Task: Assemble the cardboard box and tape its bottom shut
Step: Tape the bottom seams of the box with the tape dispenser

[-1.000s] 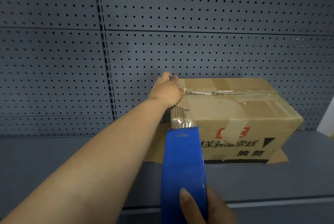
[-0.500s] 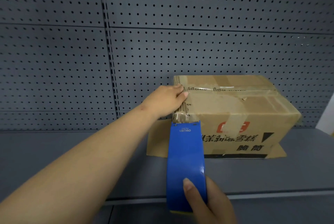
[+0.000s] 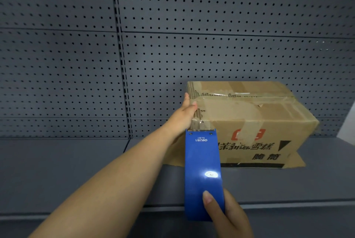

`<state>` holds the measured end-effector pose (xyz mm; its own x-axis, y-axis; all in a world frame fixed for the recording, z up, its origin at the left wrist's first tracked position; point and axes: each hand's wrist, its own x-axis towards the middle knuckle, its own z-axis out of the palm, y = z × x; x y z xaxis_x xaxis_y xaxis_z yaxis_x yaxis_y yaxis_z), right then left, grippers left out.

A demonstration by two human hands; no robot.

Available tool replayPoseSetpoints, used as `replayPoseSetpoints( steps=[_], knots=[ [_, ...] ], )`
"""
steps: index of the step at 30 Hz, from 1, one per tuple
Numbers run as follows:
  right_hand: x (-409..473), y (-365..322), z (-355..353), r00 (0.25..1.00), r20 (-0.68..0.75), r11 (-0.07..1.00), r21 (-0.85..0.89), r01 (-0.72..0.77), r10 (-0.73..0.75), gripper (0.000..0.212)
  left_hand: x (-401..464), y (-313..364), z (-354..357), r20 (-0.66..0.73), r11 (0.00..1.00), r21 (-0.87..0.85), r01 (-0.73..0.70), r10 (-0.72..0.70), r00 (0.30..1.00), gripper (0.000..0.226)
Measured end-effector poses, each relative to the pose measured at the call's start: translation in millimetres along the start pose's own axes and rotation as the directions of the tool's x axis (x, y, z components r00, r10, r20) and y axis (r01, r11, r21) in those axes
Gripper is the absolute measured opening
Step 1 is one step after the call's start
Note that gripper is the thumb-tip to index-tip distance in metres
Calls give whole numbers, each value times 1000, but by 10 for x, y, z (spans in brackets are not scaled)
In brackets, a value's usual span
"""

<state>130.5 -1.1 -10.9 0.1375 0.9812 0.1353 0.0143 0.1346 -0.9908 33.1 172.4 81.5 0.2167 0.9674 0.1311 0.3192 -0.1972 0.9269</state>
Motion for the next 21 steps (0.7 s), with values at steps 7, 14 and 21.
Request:
replayPoseSetpoints(
  steps=[7,14,21],
  knots=[
    [28,60,-73,998,35,998,50,-46,45,11,16,-22,44,-48,989,-143,40,-48,998,52],
    [69,126,-84,998,64,1000,25,-14,12,15,-19,31,18,-80,1000,13,26,-24,997,55],
    [147,128,-107,998,67,999,28,-23,21,15,-75,189,-13,-205,872,486,54,53,977,54]
  ],
)
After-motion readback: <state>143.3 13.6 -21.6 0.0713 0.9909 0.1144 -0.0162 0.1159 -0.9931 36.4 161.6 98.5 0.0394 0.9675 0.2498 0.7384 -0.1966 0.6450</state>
